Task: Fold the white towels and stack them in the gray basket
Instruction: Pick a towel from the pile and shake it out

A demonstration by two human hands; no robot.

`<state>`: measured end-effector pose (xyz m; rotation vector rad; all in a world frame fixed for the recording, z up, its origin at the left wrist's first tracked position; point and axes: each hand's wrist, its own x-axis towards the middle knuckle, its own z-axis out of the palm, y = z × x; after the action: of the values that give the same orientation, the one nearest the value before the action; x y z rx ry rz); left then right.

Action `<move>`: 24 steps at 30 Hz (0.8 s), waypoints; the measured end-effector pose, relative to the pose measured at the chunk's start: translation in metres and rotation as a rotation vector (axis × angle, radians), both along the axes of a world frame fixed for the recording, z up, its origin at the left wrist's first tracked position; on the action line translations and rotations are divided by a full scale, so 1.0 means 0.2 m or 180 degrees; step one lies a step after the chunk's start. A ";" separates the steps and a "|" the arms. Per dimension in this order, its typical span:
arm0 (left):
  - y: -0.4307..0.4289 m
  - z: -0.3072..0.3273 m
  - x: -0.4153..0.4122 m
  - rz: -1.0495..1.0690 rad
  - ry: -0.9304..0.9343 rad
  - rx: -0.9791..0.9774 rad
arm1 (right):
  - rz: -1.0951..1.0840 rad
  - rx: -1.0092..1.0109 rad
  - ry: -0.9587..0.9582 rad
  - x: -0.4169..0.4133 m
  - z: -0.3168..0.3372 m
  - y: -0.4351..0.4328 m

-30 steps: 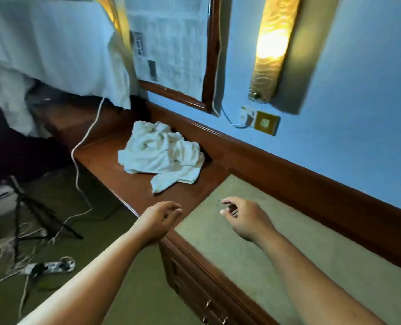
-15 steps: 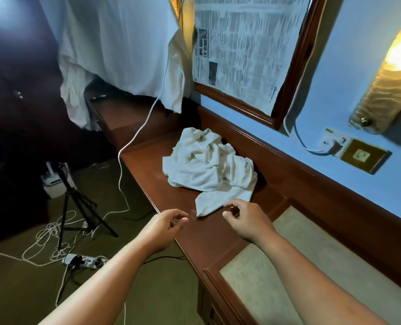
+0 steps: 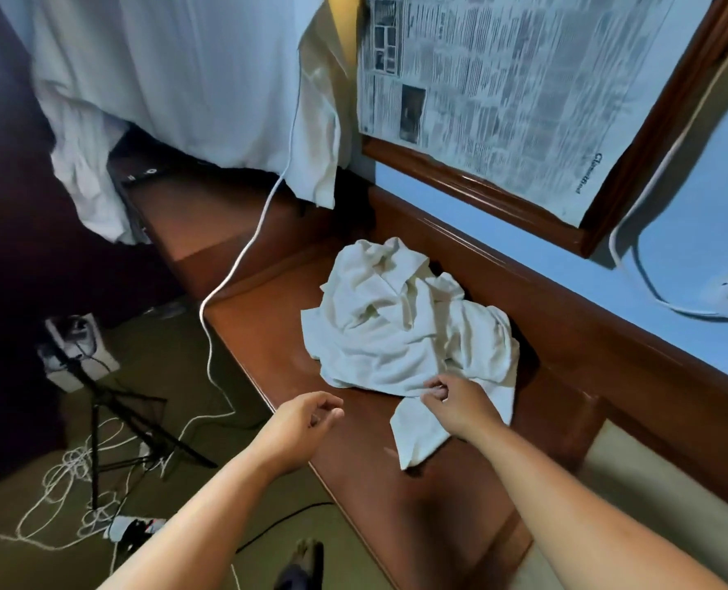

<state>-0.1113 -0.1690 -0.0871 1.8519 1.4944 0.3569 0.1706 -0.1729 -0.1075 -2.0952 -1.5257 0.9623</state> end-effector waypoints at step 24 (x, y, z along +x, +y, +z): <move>1.40 0.02 -0.30 -0.1020 0.0173 0.0303 | -0.0208 0.1338 -0.0117 -0.34 0.06 1.26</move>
<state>-0.1717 0.1110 -0.0837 2.1509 1.2050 0.2282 0.1025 0.0781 -0.0947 -1.8543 -1.5110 0.5242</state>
